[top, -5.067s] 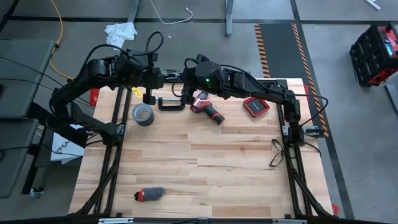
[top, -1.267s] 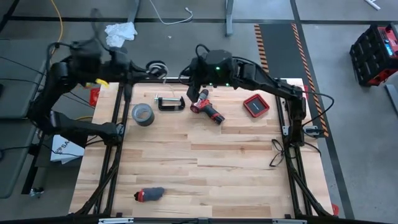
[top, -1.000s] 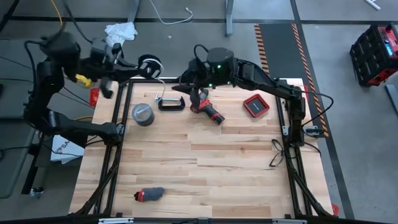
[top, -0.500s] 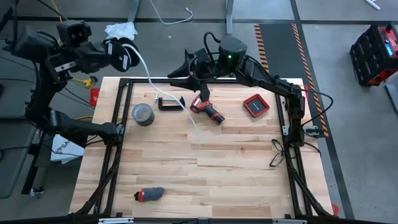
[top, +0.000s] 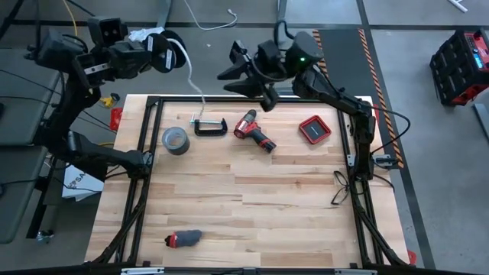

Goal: Coil cords
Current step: Coil the white cable wire into the black spool

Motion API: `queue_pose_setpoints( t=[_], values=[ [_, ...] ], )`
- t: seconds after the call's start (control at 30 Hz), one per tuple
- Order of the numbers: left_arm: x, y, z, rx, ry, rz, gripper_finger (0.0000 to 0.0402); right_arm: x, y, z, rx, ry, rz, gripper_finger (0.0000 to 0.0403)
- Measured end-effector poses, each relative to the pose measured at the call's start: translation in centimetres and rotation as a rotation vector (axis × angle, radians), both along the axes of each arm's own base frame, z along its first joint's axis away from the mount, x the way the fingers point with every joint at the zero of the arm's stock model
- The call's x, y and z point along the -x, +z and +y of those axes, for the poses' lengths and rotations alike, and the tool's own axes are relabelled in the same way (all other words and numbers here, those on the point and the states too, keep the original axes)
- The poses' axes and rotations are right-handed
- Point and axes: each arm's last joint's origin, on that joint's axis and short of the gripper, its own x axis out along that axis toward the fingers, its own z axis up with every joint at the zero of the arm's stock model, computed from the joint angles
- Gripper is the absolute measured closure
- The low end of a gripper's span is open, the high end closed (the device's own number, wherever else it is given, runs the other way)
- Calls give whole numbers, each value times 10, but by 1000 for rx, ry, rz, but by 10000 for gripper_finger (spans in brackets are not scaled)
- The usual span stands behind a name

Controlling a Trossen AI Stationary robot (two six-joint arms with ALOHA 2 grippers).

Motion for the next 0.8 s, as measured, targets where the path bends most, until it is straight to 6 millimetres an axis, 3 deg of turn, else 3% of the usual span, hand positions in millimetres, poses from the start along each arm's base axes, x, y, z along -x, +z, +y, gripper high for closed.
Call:
queue_pose_setpoints(
  t=[0.43, 0.8],
  values=[
    [-22, 3, 7, 125, -124, -60, 402, 5, 9, 4, 13, 20, -92, 274],
    [-23, 7, -25, 323, -197, -98, 402, 4, 8, 4, 145, -45, -169, 274]
  ],
)
